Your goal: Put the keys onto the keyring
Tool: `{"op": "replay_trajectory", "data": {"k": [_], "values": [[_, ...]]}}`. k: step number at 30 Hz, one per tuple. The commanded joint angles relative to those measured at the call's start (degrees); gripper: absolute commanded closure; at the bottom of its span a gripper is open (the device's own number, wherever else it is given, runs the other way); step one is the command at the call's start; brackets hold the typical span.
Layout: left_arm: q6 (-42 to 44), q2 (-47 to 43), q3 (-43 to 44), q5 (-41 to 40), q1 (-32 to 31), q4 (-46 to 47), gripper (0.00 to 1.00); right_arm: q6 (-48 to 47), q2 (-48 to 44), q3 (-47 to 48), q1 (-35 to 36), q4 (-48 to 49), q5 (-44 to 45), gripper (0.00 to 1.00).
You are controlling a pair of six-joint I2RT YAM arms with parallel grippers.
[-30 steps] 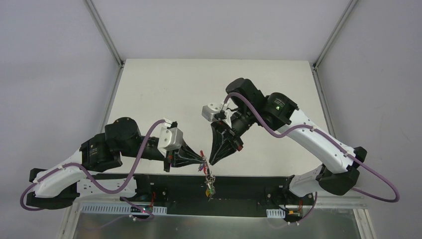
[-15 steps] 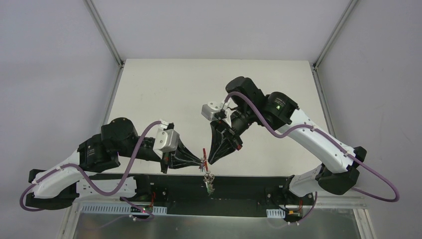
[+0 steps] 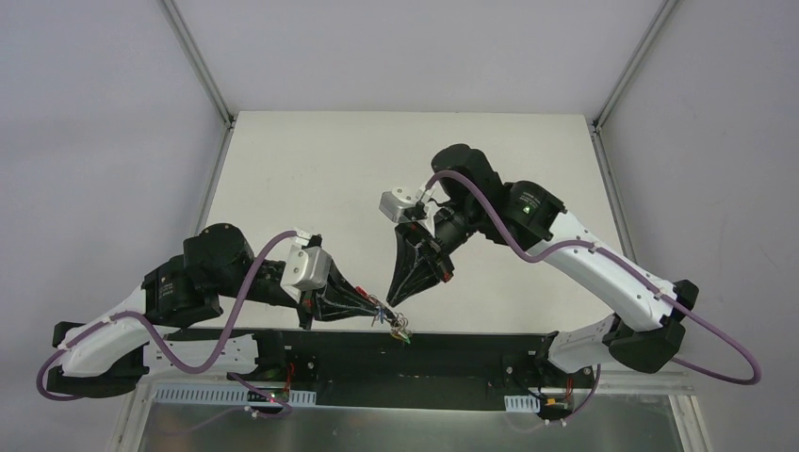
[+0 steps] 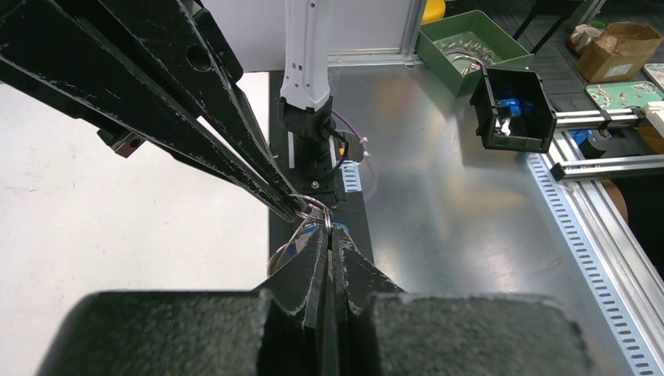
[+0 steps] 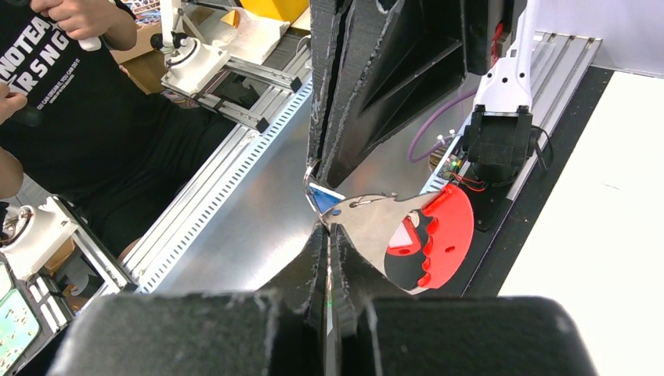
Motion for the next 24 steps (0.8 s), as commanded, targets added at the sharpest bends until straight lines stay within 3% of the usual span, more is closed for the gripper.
{"op": "replay_trajectory", "data": {"k": [1,15,24], "values": [[-0.5,-0.6,-0.4,1.6,-0.4,2.9,1.00,4.3,-3.5,-1.4,0.1,9.7,1.5,1.00],[-0.1,-3.0,-2.7,-2.4,-0.4,3.2,1.00,14.1,-7.4,-7.3,0.1,23.3,10.7,1.00],[0.4,-4.9,-4.1,-5.9,-0.4,3.4,0.94,17.0,-10.7,-10.6,0.1,28.2,15.1,1.00]]}}
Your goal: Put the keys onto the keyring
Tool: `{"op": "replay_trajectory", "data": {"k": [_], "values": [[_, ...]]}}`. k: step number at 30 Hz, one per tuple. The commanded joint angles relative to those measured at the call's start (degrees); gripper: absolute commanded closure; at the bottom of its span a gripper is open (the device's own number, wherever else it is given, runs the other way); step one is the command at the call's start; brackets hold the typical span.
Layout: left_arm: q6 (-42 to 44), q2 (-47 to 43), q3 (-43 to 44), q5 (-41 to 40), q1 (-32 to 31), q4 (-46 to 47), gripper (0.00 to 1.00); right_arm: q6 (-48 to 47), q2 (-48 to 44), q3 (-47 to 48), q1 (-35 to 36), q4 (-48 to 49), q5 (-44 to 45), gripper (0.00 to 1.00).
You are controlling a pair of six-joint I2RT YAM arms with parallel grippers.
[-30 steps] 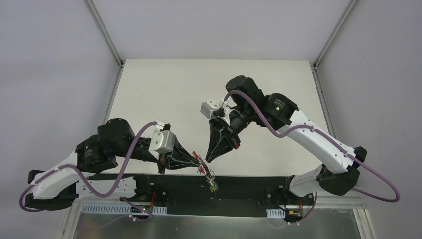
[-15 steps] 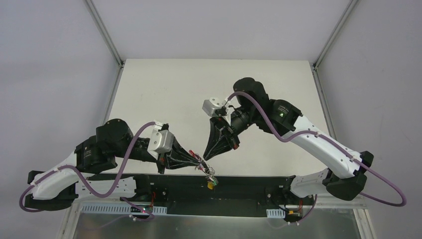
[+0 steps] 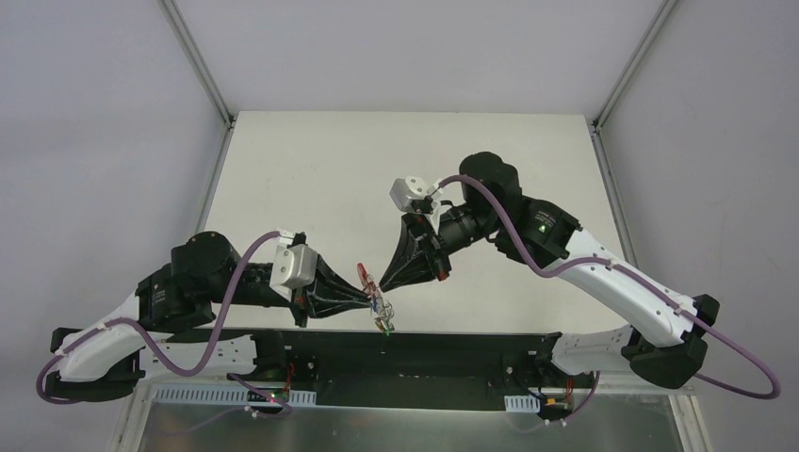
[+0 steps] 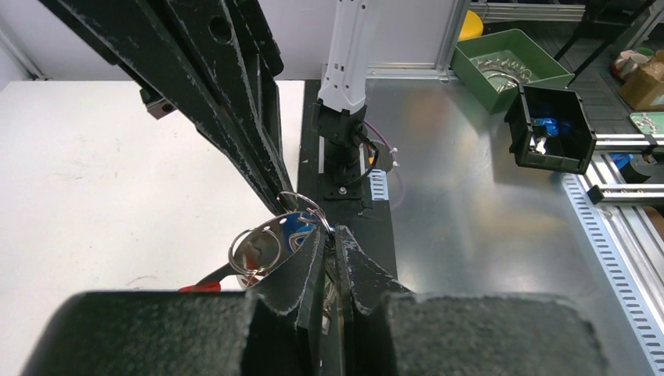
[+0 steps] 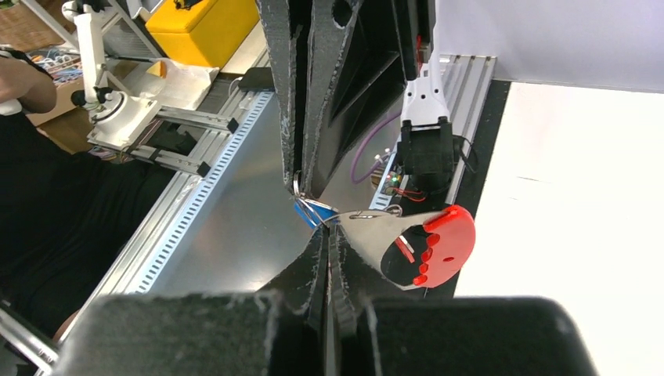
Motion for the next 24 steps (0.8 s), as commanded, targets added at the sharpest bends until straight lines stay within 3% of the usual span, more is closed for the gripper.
{"op": "replay_trajectory", "data": {"k": [1,7,12,24], "values": [[0.3,-1.0,-0.8,-1.2,-0.4,1.7,0.93,1.9,-3.5,-0.4,-0.3,8.0,3.6,1.00],[0.3,-1.1,-1.3,-2.2,-0.4,1.8,0.88,3.0,-4.5,-1.8,-0.3,9.8,4.9,1.00],[0.1,-1.3,-1.8,-3.4,-0.4,1.7,0.78,3.9,-5.2,-2.5,-0.2,11.4,5.3,1.00],[0.3,-2.6,-2.4,-6.2,-0.4,1.8,0.74,4.8,-5.3,-2.9,-0.3,12.4,4.4,1.00]]}}
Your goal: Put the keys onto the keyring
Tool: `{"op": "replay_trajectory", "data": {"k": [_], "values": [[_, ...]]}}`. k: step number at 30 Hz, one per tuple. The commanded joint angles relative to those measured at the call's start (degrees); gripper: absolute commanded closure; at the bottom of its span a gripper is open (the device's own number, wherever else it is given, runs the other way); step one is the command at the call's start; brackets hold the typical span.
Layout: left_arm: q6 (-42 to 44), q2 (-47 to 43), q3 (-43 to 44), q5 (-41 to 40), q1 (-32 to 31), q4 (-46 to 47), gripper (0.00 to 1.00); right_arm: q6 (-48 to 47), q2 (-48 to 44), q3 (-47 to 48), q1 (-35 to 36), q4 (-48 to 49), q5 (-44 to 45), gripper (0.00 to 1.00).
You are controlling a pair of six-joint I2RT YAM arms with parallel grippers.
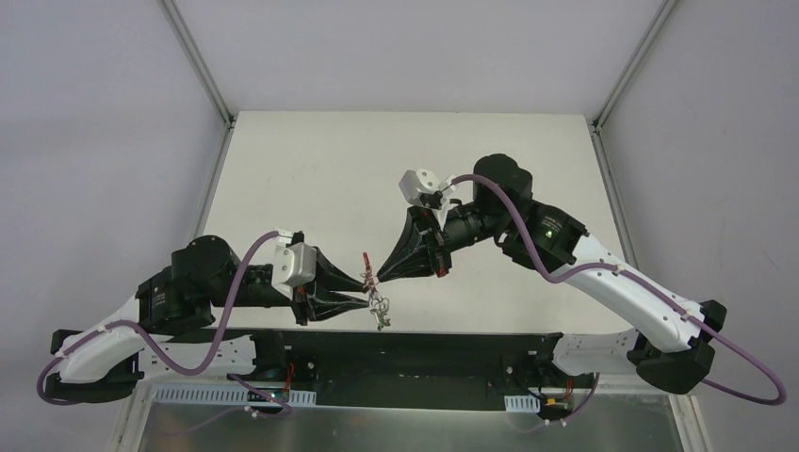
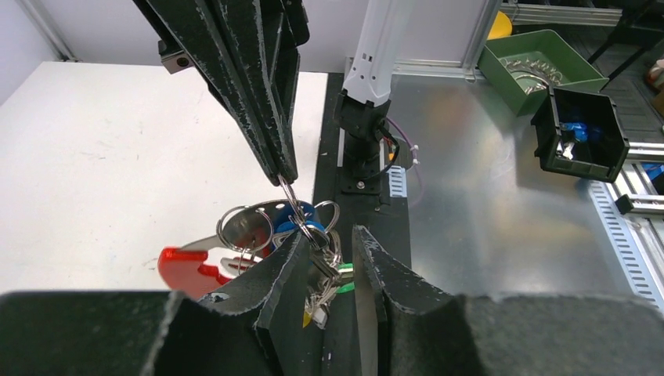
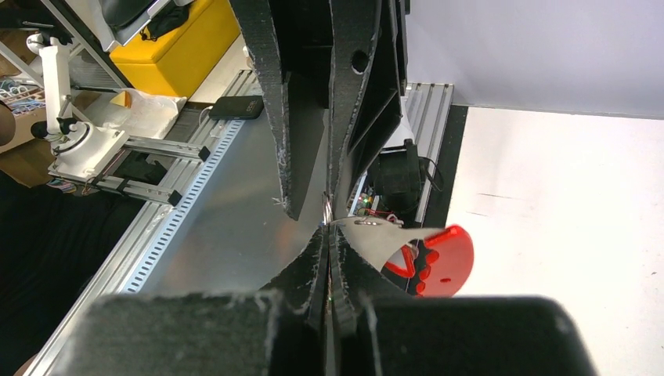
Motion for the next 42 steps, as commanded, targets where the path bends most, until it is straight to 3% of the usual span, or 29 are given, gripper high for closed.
{"op": "replay_trajectory", "data": {"k": [1,24,26,29,42], "values": [[0.3,-0.9,-0.3,-2.0,-0.4,1.8,0.74,1.0,-2.1,0.3,-0.1,4.9,-1.0,1.00],[0.7,-0.4,-0.3,-5.6,-0.4,3.1,0.73,0.8,-0.9,0.6,1.7,5.0,-0.5,1.00],[0.8,-0.2,-0.4,-5.5,-0.4,3.3,0.79,0.8,-0.8,0.8,1.9,4.9,-0.5,1.00],[0.7,0.4,-0.1,-5.8,-0.4,3.4,1.00,0.8,-0.9,0.7,2.0,4.9,-0.4,1.00],[0.9,0.8,0.3,-4.7,-0.4,5.1,1.00,-0.5,-1.8,0.6,2.4,2.3,0.4,1.00]]}}
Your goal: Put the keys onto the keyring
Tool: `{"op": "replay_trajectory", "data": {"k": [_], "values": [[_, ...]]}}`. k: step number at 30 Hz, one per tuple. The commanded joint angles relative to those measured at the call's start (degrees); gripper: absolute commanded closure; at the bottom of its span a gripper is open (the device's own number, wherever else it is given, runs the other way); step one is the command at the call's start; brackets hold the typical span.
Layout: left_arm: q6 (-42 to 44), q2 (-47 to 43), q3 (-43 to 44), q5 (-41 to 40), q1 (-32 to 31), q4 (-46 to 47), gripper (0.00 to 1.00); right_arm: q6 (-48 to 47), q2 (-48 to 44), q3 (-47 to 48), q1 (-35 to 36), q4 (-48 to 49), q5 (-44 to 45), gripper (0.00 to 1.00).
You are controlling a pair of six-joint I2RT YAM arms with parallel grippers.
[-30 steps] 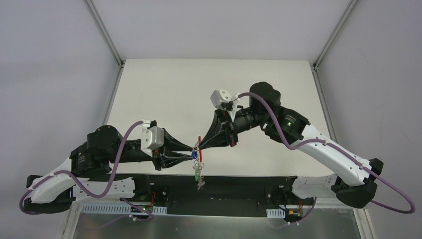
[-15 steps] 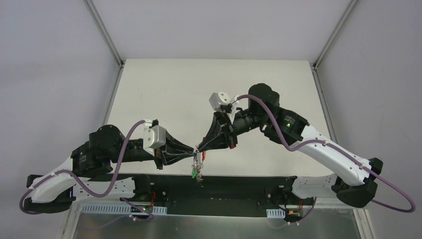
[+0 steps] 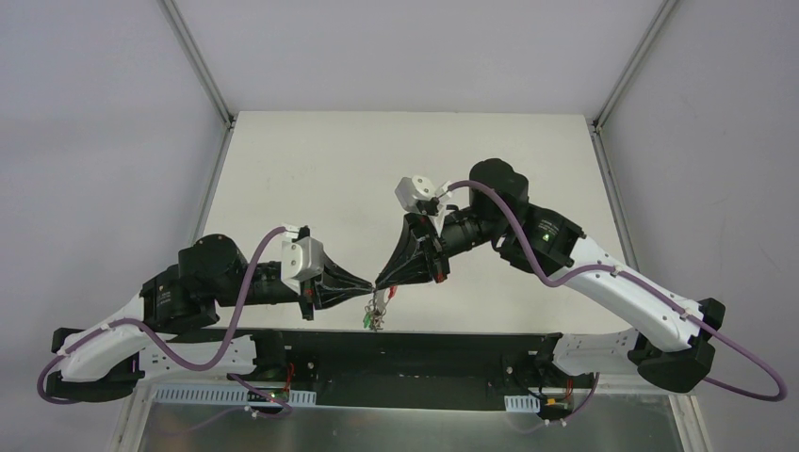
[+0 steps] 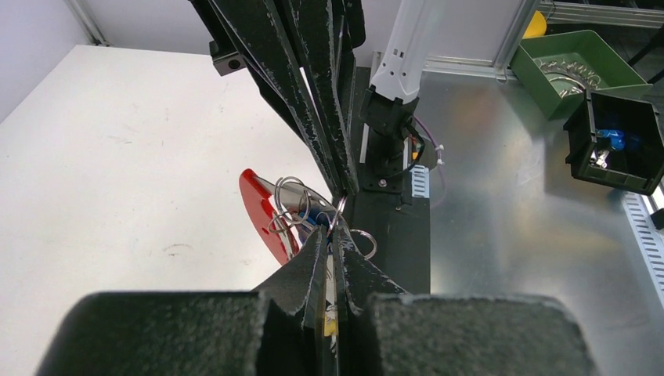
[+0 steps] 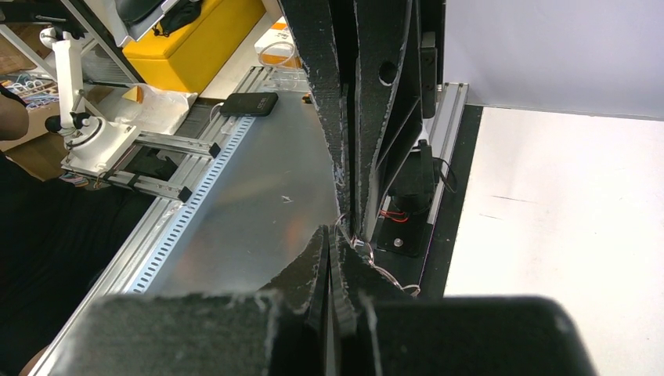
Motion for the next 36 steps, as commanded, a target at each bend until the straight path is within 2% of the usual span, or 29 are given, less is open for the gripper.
{"op": "replay_trajectory", "data": {"k": [1,10,17,19,22,24,26,31,36], "values": [[0.3,-0.3,0.4,-0.9,-0.4,5.0,1.00,-1.3,-2.0,1.4,0.5,0.8,0.5,1.00],[-1.3,-1.4,1.4,-7.0,-0.4,4.9,1.00,-5.1,-4.0,1.3,0.5,-5.6,4.0,1.00],[-1.3,-2.1,1.5,-6.9,-0.4,4.9,1.00,-6.2,-4.2,1.2,0.5,-6.9,6.4,1.00],[-1.2,-2.3,1.3,-6.9,-0.4,4.9,1.00,-6.3,-4.1,1.3,0.5,-6.9,6.8,0.96],[-1.1,-2.4,1.2,-7.1,-0.4,4.9,1.00,-6.6,-4.2,1.3,0.5,-7.0,7.7,0.84],[-1.2,-2.5,1.2,-7.3,-0.4,4.9,1.00,-7.1,-4.3,1.6,0.5,-7.2,8.6,0.73],[-1.2,-2.4,1.5,-7.5,-0.4,4.8,1.00,-8.6,-3.9,2.7,0.6,-8.9,9.5,0.68],[-2.6,-0.4,4.3,-8.9,-0.4,1.4,1.00,-14.1,-3.0,6.7,0.9,-15.6,11.2,0.59],[-4.7,1.9,7.5,-9.5,-0.4,-2.9,1.00,-18.0,-0.7,11.8,1.1,-22.1,13.3,0.56]]}}
